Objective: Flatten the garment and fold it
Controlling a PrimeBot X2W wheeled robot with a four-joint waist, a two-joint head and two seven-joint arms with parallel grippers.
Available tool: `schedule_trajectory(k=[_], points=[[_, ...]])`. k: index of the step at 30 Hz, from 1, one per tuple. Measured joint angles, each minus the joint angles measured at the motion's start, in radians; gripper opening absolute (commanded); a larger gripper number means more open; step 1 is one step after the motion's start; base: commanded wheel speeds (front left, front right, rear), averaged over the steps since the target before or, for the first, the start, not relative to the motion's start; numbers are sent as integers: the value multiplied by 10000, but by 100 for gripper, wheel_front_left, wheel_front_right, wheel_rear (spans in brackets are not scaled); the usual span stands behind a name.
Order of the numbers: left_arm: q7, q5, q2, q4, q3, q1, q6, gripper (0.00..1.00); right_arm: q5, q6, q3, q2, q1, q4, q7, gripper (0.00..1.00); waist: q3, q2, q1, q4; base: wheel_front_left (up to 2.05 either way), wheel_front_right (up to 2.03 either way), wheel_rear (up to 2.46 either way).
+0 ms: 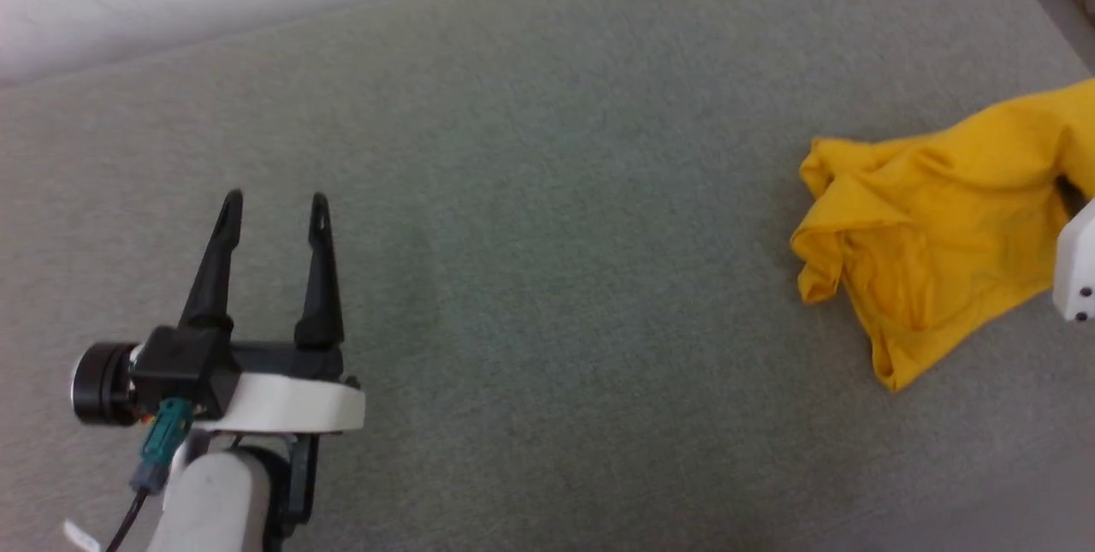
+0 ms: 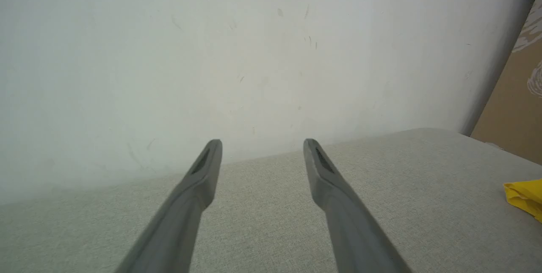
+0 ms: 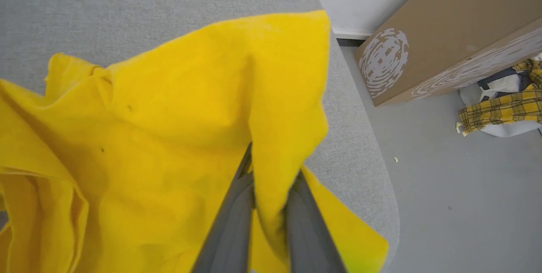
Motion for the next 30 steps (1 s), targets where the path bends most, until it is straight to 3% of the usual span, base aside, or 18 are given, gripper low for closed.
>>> schedule_trajectory(k=[2, 4, 5, 14, 19, 24, 30], points=[[42, 69, 33, -15, -82, -231, -10, 100, -58, -2, -148, 102, -256, 441, -502, 0, 346, 0, 0, -190, 0, 0, 0], [82, 115, 46, -15, -123, -372, -10, 100, -107, 0, -176, 297, -472, 805, -1118, 39, 659, 0, 0, -365, 0, 0, 0], [82, 119, 63, -10, -136, -428, -10, 100, -119, 0, -221, 428, -579, 1024, -1442, 100, 809, 0, 1, -451, 0, 0, 0], [63, 52, 121, 268, -128, -508, -15, 100, -1440, 0, -1087, 686, -709, 2780, -4464, 100, 1367, 0, -1, -954, 0, 0, 0], [-84, -109, -81, 629, -117, -287, 0, 100, -2079, -2, -1808, 631, 37, 3078, -5112, 100, 1005, 0, -3, -934, 0, 0, 0], [-173, -288, -401, 951, -27, 282, 54, 100, -2431, -2, -2336, 1064, 1512, 2213, -5306, 100, 356, 0, -4, -760, 0, 0, 0], [-196, -483, -642, 1162, 163, 905, 109, 100, -2408, -2, -2554, 2454, 3376, 90, -5311, 100, -588, 0, -6, -235, 0, 0, 0]])
